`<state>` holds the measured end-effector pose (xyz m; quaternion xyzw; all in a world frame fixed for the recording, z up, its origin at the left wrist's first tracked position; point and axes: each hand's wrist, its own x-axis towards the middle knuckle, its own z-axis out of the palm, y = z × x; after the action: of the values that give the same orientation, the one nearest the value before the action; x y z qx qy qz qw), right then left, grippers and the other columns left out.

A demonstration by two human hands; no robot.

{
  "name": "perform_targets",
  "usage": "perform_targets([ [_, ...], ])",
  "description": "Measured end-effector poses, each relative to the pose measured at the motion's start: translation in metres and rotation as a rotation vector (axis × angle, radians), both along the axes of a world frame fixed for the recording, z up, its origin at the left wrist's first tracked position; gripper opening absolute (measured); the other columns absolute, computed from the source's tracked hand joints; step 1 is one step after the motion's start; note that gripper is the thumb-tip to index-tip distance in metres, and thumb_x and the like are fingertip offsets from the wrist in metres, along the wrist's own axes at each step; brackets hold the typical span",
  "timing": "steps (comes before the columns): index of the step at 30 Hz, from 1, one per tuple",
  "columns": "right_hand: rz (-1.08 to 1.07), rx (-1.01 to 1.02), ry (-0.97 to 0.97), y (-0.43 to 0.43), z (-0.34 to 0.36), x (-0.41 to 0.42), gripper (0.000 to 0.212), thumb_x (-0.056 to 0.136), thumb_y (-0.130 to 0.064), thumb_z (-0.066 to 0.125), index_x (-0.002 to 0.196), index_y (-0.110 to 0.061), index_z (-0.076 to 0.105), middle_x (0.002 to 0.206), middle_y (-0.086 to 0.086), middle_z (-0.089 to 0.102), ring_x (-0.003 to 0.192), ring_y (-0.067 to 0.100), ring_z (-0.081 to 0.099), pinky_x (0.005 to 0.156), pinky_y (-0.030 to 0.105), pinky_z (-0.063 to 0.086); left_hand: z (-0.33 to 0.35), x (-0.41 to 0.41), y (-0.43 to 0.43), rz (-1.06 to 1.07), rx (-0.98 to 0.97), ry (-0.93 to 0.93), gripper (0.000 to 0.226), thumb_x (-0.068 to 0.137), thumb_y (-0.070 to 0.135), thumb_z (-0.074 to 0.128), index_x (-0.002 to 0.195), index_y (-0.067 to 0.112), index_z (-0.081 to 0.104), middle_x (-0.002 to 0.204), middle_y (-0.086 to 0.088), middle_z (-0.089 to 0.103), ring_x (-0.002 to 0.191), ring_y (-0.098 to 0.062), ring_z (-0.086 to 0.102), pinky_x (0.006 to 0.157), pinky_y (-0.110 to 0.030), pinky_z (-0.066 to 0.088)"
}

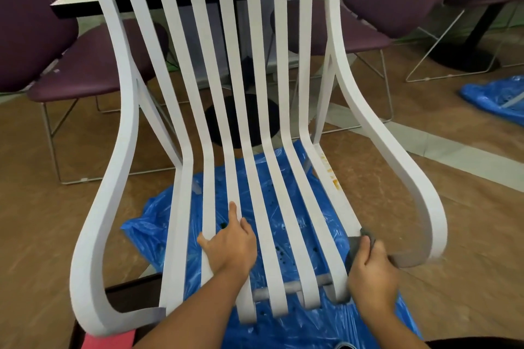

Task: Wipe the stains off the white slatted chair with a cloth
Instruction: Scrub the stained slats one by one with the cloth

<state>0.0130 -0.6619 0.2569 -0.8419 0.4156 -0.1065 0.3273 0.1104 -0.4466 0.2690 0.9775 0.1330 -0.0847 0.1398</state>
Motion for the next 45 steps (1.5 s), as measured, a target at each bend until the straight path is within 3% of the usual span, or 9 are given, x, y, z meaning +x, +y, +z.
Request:
perform_targets([
  [4,-0.084,0.059,-0.086,0.002,-0.006,-0.009,0.038,0.104,-0.039,0.031,0.087,-0.008,0.045,0.083,0.027,0.061,0.077,0.044,0.058,0.063,0.041,0.039,-0.002,-0.001,0.000,-0.003,0.001,-0.003,0.054,0.107,0.041,0.017,0.160,0.035,0.012,0.056,0.006,0.060,0.062,-0.007,0.056,0.118,-0.052,0.015],
  [17,0.278,0.023,-0.356,0.013,0.079,0.030,0.024,0.103,-0.038,0.031,0.088,-0.025,0.043,0.077,-0.010,0.052,0.069,0.006,0.051,0.059,0.028,0.033,0.002,-0.001,-0.002,0.004,-0.002,0.009,0.054,0.108,0.041,0.018,0.161,0.032,0.013,0.058,0.005,0.061,0.067,-0.010,0.054,0.117,-0.054,0.014],
  [21,0.313,0.544,-0.415,0.024,0.126,0.051,0.032,0.107,-0.040,0.030,0.107,-0.020,0.055,0.096,-0.005,0.060,0.081,-0.007,0.055,0.067,0.010,0.042,0.001,-0.001,-0.002,0.005,-0.014,0.000,0.054,0.108,0.041,0.018,0.160,0.032,0.014,0.060,0.005,0.062,0.071,-0.012,0.055,0.117,-0.054,0.013],
  [24,0.200,1.071,-0.367,0.018,0.150,0.062,0.044,0.104,-0.050,0.036,0.137,-0.026,0.052,0.124,0.002,0.065,0.110,0.018,0.064,0.096,0.039,0.052,-0.002,-0.002,-0.002,-0.004,-0.009,-0.018,0.053,0.107,0.042,0.020,0.160,0.032,0.015,0.066,0.005,0.063,0.078,-0.014,0.057,0.116,-0.056,0.014],
  [27,0.240,1.353,-0.419,0.009,0.175,0.060,0.040,0.099,-0.041,0.056,0.130,-0.016,0.060,0.115,0.010,0.072,0.103,0.026,0.071,0.079,0.037,0.059,-0.007,-0.002,0.000,-0.019,-0.002,-0.101,0.052,0.106,0.041,0.028,0.157,0.030,0.029,0.102,0.001,0.065,0.101,-0.020,0.060,0.113,-0.059,0.021],
  [30,0.368,1.353,-0.495,-0.002,0.192,0.055,0.043,0.086,-0.012,0.073,0.127,-0.005,0.060,0.115,0.017,0.071,0.100,0.029,0.071,0.073,0.034,0.058,-0.011,-0.003,-0.001,-0.030,0.033,-0.182,0.046,0.102,0.040,0.042,0.147,0.029,0.045,0.132,-0.004,0.051,0.122,-0.024,0.050,0.114,-0.063,0.024],
  [34,0.411,1.108,-0.524,-0.019,0.195,0.056,0.048,0.078,0.009,0.071,0.124,-0.002,0.059,0.109,0.017,0.072,0.097,0.029,0.072,0.070,0.032,0.058,-0.009,-0.007,-0.008,-0.133,0.104,-0.278,0.039,0.098,0.036,0.053,0.136,0.030,0.057,0.135,-0.003,0.054,0.127,-0.026,0.047,0.115,-0.063,0.020],
  [41,0.280,1.051,-0.748,-0.069,0.214,0.063,0.038,0.083,0.011,0.046,0.111,-0.010,0.062,0.109,0.014,0.069,0.108,0.033,0.066,0.088,0.046,0.057,0.005,-0.007,-0.044,-0.351,-0.081,-0.338,0.043,0.102,0.035,0.047,0.143,0.022,0.051,0.136,-0.006,0.049,0.131,-0.026,0.040,0.117,-0.049,0.029],
  [45,0.117,1.164,-0.828,-0.105,0.200,0.067,0.053,0.080,-0.005,0.052,0.133,-0.003,0.054,0.127,0.020,0.063,0.111,0.037,0.065,0.089,0.054,0.055,0.008,-0.008,-0.083,-0.458,-0.173,-0.305,0.047,0.103,0.040,0.043,0.147,0.024,0.046,0.147,-0.006,0.041,0.140,-0.025,0.032,0.119,-0.044,0.028],
])
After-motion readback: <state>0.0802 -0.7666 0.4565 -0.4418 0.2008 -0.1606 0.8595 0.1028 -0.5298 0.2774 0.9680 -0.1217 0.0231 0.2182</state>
